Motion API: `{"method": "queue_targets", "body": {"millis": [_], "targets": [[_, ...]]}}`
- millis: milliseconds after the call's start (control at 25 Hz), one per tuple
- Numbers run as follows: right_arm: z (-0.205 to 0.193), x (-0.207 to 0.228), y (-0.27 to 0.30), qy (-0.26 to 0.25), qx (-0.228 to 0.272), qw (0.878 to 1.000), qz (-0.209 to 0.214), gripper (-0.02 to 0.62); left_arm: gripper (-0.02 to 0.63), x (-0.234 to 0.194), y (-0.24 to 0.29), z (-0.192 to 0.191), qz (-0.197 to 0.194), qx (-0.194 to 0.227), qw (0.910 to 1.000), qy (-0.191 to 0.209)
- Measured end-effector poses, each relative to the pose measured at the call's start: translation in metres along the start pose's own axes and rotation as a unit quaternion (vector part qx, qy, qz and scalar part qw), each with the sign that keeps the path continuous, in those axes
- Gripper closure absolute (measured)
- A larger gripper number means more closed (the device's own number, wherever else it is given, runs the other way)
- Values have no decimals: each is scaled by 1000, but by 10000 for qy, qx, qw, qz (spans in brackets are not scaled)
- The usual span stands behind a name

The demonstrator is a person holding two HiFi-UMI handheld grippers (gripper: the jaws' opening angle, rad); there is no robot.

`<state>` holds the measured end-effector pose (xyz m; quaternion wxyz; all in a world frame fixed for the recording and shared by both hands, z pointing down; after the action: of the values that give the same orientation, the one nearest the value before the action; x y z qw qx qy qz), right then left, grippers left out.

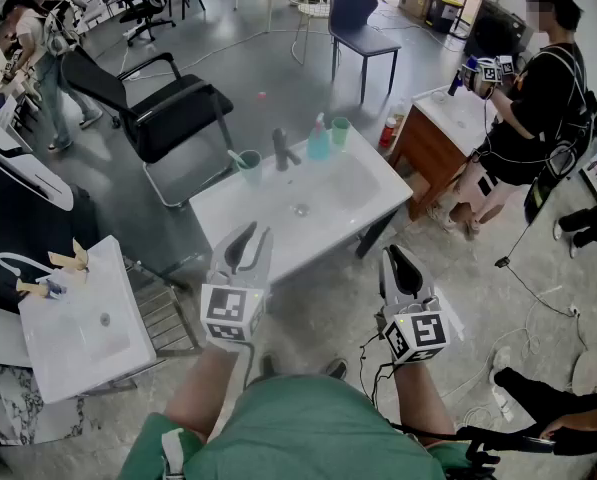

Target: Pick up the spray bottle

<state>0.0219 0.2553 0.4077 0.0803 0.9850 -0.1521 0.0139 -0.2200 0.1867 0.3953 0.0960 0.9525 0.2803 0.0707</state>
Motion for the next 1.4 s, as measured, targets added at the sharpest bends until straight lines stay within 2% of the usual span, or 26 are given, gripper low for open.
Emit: {"method": "queue_targets", "body": {"millis": [480,800,960,1200,1400], "targets": [[-3,20,-11,38,53,10000,9,551,512,16,7,-2,128,-20,9999,-80],[-4,64,-35,80,243,9994,242,551,512,66,14,7,294,0,9996,25],[-6,83,-42,114,176,9992,327,551,512,83,18,9,387,-23,9992,9],[-17,111,-21,221,67,9994,252,551,512,80,55,7,375,-80,9993,42],[-22,135,16,206,-51,9998,36,551,512,59,111,4,164,-57,9998,15]]}}
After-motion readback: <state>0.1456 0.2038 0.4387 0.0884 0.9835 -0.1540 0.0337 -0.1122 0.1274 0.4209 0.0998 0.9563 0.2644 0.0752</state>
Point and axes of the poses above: the fingertips, and each gripper's own axes: y forward along the fingers, x to its right, z out of its top, the point moved 4 cm from there along -y, backward along the fingers, and after that the axes turned 8 degrees about -x, right-handed, at the moved point
